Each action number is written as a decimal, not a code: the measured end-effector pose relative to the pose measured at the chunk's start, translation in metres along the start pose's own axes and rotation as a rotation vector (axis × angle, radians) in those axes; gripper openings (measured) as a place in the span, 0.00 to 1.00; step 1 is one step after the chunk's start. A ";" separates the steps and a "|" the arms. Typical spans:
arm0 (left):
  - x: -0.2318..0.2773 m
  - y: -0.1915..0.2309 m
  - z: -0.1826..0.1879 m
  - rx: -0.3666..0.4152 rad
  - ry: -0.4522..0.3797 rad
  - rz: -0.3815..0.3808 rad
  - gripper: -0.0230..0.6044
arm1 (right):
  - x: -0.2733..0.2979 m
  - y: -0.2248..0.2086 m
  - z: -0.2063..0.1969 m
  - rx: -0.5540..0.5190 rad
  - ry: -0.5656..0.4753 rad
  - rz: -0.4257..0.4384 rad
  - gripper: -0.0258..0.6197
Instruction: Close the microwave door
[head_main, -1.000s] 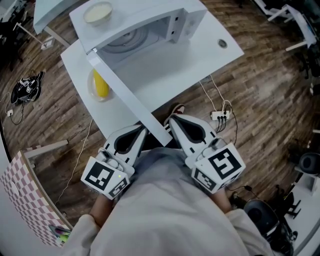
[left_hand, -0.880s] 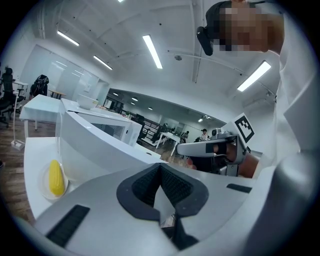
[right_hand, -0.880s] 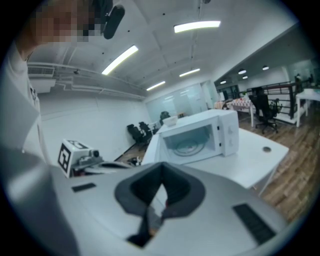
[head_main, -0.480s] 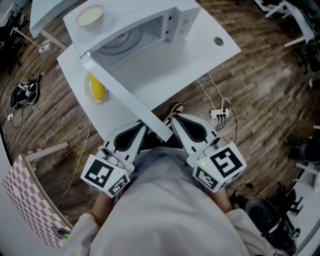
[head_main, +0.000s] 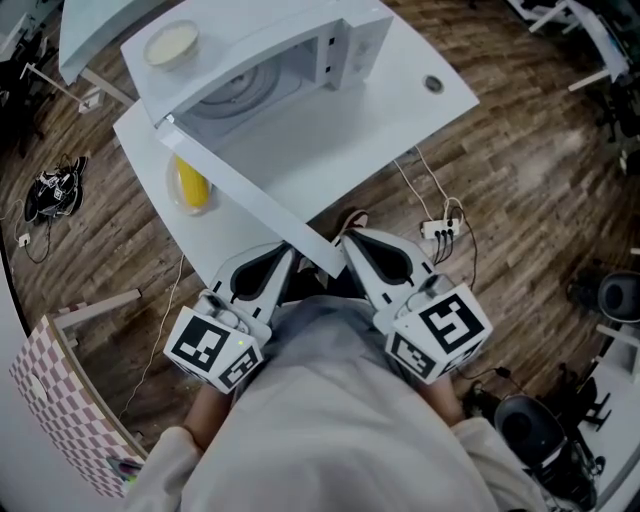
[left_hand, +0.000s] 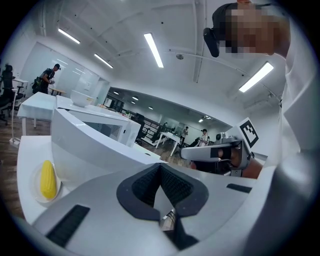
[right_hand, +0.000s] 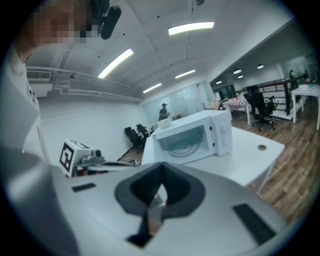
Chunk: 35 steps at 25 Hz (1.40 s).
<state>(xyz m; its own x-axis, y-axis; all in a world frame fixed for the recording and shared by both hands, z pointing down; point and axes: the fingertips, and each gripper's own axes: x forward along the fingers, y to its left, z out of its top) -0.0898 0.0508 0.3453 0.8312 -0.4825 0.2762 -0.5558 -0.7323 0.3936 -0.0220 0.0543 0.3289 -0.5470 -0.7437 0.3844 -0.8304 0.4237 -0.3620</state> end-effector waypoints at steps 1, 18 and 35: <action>0.002 0.000 0.000 -0.004 -0.001 0.000 0.06 | 0.000 -0.002 0.000 0.002 -0.001 -0.001 0.07; 0.019 0.004 0.005 -0.032 0.007 -0.020 0.06 | -0.004 -0.016 0.002 0.022 -0.008 -0.027 0.07; 0.030 0.003 0.008 -0.044 0.011 -0.046 0.06 | -0.007 -0.023 0.003 0.040 -0.009 -0.037 0.07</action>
<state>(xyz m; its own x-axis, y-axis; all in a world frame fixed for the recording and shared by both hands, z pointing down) -0.0667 0.0304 0.3479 0.8557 -0.4438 0.2663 -0.5175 -0.7314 0.4441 0.0007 0.0486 0.3322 -0.5146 -0.7632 0.3907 -0.8452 0.3749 -0.3809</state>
